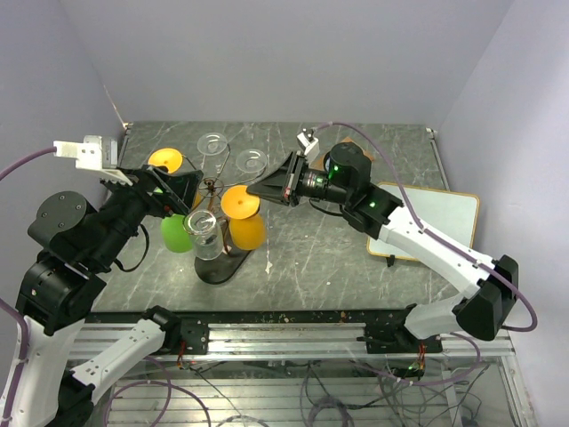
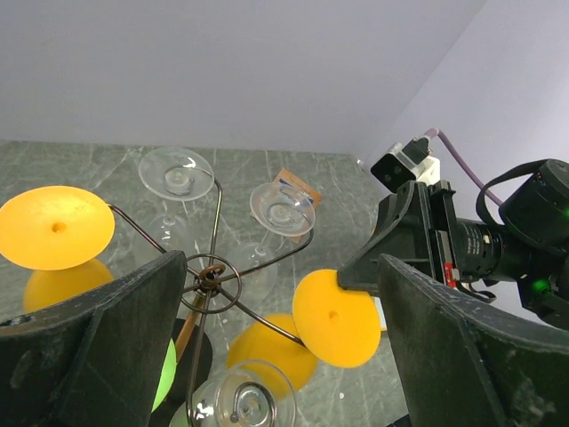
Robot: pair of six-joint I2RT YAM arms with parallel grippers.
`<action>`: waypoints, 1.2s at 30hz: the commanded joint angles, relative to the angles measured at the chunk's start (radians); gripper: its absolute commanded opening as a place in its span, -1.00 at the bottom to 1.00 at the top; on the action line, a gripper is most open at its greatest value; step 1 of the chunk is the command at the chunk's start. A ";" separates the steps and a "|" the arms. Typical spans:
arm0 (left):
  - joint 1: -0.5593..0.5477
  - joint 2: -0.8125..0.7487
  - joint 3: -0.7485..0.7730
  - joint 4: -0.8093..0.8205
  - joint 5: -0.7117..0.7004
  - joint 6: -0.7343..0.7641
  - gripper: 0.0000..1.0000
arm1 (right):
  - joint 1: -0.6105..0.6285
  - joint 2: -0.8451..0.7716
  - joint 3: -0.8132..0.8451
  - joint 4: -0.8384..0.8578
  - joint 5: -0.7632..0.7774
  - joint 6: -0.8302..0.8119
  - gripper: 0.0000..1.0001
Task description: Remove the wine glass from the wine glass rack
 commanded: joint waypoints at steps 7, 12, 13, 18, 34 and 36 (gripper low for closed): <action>0.008 -0.002 0.028 0.002 0.046 -0.001 0.97 | 0.006 0.030 0.172 -0.212 0.259 0.057 -1.00; 0.008 -0.001 0.021 0.007 0.052 -0.004 0.97 | 0.005 0.044 0.208 -0.275 0.313 0.080 -1.00; 0.007 0.000 0.020 0.009 0.055 -0.006 0.97 | 0.005 0.043 0.207 -0.284 0.324 0.089 -1.00; 0.008 0.031 0.025 0.022 0.088 -0.002 0.97 | 0.004 0.008 0.212 -0.387 0.475 0.099 -1.00; -0.035 0.381 0.006 0.498 0.742 -0.298 0.60 | 0.004 -0.308 -0.011 -0.271 0.655 -0.321 -1.00; -0.082 0.396 0.001 0.518 0.703 -0.301 0.61 | 0.004 -0.336 -0.022 -0.243 0.648 -0.347 -1.00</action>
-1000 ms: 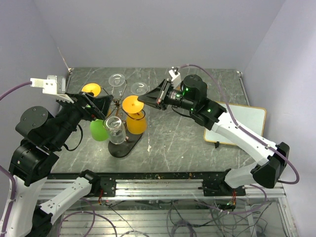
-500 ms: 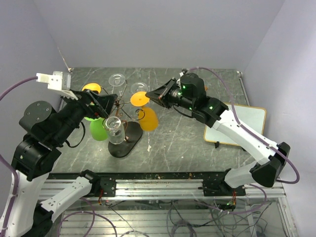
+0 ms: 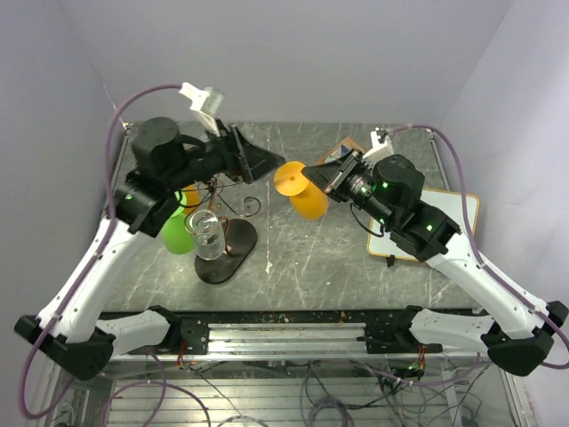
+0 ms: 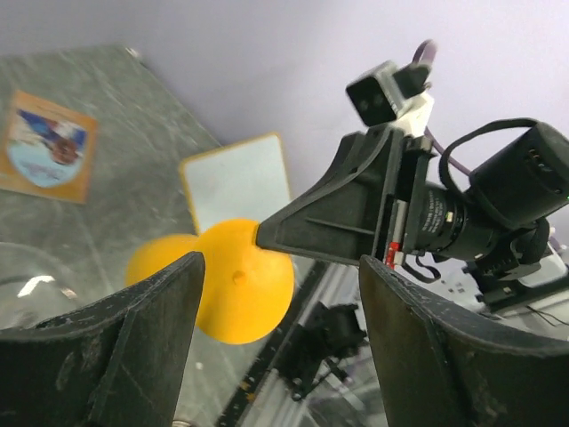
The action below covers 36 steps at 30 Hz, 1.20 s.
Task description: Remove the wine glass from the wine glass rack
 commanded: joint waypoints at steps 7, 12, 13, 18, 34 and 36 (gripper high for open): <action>-0.138 0.026 -0.089 0.202 0.026 -0.146 0.61 | 0.001 -0.168 -0.080 0.252 -0.061 -0.211 -1.00; -0.168 0.006 -0.171 0.264 0.035 -0.203 0.49 | 0.001 -0.190 -0.093 0.284 -0.081 -0.235 -1.00; -0.172 -0.001 -0.180 0.261 0.032 -0.203 0.46 | 0.000 -0.190 -0.094 0.283 -0.087 -0.236 -1.00; -0.174 -0.063 -0.180 0.169 -0.051 -0.155 0.53 | 0.001 -0.187 -0.102 0.268 -0.103 -0.236 -1.00; -0.173 -0.200 -0.341 0.236 -0.103 -0.229 0.57 | 0.001 -0.183 -0.176 0.399 -0.258 -0.237 -1.00; -0.173 -0.192 -0.341 0.259 -0.088 -0.248 0.48 | 0.001 -0.179 -0.177 0.406 -0.263 -0.231 -1.00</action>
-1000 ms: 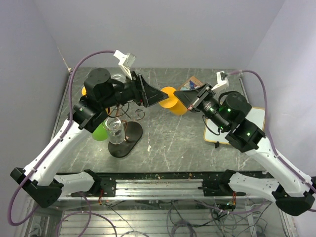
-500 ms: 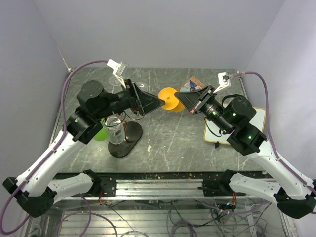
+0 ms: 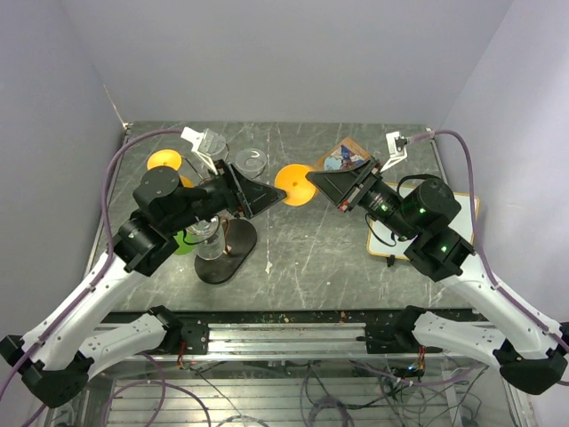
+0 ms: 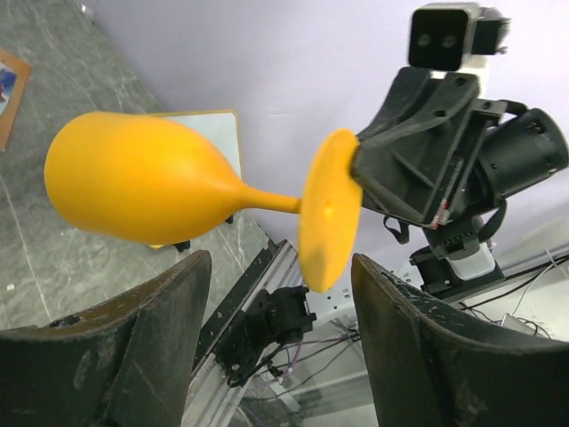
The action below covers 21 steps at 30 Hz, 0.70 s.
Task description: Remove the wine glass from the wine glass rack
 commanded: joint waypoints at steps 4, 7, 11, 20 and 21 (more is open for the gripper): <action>-0.004 0.024 -0.032 0.140 0.070 -0.082 0.26 | 0.000 -0.001 -0.018 0.083 -0.038 -0.004 -1.00; -0.005 0.039 -0.050 0.206 0.099 -0.132 0.03 | 0.002 -0.004 -0.024 0.089 -0.040 0.001 -1.00; -0.005 0.051 -0.074 0.278 0.144 -0.174 -0.43 | 0.001 -0.004 -0.021 0.065 -0.030 -0.025 -1.00; -0.004 0.014 -0.108 0.337 0.140 -0.223 -0.86 | 0.002 -0.048 -0.024 -0.081 0.103 -0.119 -0.27; -0.005 0.012 -0.104 0.335 0.138 -0.225 -0.86 | 0.002 -0.064 -0.036 -0.097 0.128 -0.124 -0.14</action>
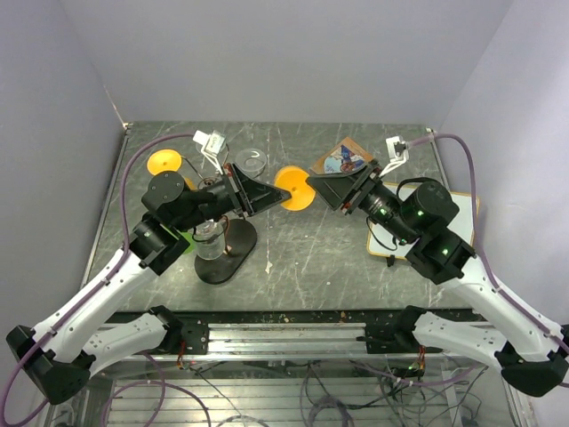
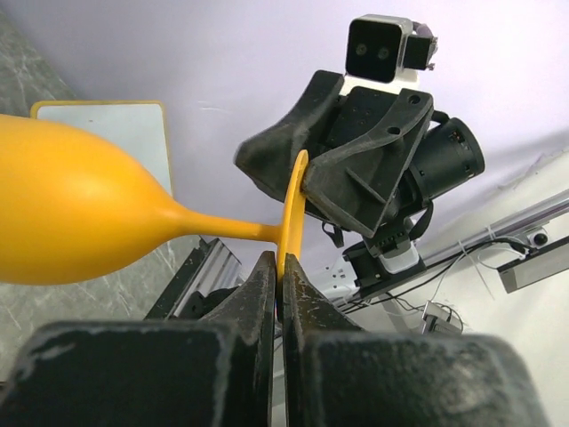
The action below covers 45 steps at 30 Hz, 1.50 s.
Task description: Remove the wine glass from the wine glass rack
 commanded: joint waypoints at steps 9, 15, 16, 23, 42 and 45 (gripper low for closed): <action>-0.005 -0.030 0.003 0.232 0.088 -0.113 -0.86 | 0.001 -0.236 -0.192 -0.089 0.137 -0.072 0.74; -0.005 -0.018 -0.002 0.341 0.127 -0.185 -0.86 | 0.000 -0.324 -0.309 0.075 0.068 -0.021 0.99; -0.005 -0.016 -0.006 0.366 0.134 -0.201 -0.86 | 0.000 -0.327 -0.322 0.096 0.067 -0.008 0.99; -0.005 0.006 -0.054 0.639 0.213 -0.370 -0.86 | 0.001 -0.319 -0.349 0.184 0.038 0.040 0.99; -0.005 0.036 -0.121 0.948 0.271 -0.576 -0.86 | 0.000 -0.213 -0.391 0.906 -0.529 0.101 -0.31; -0.005 0.040 -0.126 0.963 0.267 -0.581 -0.86 | 0.000 -0.191 -0.384 0.962 -0.556 0.113 -0.60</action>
